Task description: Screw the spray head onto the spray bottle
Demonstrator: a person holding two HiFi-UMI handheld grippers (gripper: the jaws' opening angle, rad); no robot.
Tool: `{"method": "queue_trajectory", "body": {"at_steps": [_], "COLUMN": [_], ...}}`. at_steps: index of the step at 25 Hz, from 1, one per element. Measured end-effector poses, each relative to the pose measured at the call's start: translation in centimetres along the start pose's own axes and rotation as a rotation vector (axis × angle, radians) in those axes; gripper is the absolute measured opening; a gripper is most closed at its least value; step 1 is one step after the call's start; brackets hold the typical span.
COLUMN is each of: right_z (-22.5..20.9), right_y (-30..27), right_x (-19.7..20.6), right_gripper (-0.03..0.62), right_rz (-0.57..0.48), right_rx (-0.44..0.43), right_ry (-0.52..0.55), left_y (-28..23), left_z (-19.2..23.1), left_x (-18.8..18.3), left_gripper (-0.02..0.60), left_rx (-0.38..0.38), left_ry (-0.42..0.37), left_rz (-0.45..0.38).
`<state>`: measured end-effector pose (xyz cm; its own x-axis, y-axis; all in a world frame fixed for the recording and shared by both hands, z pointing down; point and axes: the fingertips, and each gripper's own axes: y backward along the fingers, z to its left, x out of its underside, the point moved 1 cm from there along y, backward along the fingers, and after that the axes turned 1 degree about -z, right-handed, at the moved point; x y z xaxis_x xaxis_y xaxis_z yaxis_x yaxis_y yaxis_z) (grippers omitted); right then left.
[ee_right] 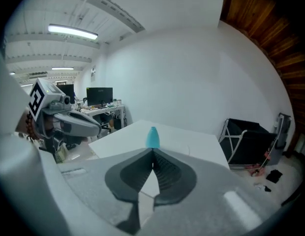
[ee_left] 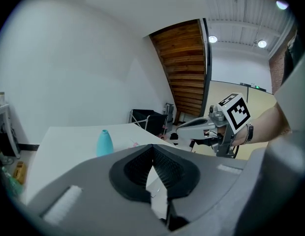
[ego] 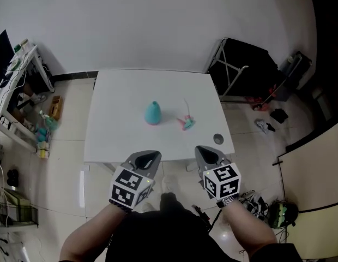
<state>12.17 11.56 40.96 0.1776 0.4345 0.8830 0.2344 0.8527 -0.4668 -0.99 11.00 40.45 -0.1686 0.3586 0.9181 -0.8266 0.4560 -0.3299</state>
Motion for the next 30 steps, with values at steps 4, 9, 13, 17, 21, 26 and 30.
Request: {"method": "queue_trajectory", "body": {"at_steps": [4,9,13,17,21,26,30], "right_z": [-1.5,-3.2,-4.8,-6.1,-7.2,-8.3,-9.0], "right_y": [-1.4,-3.3,-5.1,-7.1,-9.1,-11.4,-13.0], "right_x": [0.4,1.5,2.0,2.1,2.8,4.2,5.6], "right_gripper": [-0.009,0.018,0.028,0.038,0.049,0.066,0.091], "right_rz": [0.028,0.078,0.113,0.143,0.183,0.229,0.269], "right_rx": [-0.006,-0.028,-0.053,-0.094,-0.139,-0.197,-0.264], "right_ry": [0.064,0.157,0.227,0.298,0.385,0.509,0.619], "left_y": [-0.9,-2.4,-3.9,-5.7,-7.5,-9.1,-9.9], "left_z": [1.4,2.8,3.9,5.4,6.7,7.4,8.9], "left_x": [0.3,0.3,0.1,0.1,0.5,1.4,2.6], "left_gripper": [0.015,0.015,0.015,0.015,0.015,0.015,0.015], "left_rx": [-0.026,-0.054,-0.077,-0.112,-0.147,-0.165,-0.217], "left_ry": [0.013,0.034,0.042,0.045,0.061,0.109,0.127], "left_rz": [0.011,0.029,0.057,0.067,0.079,0.133,0.157]}}
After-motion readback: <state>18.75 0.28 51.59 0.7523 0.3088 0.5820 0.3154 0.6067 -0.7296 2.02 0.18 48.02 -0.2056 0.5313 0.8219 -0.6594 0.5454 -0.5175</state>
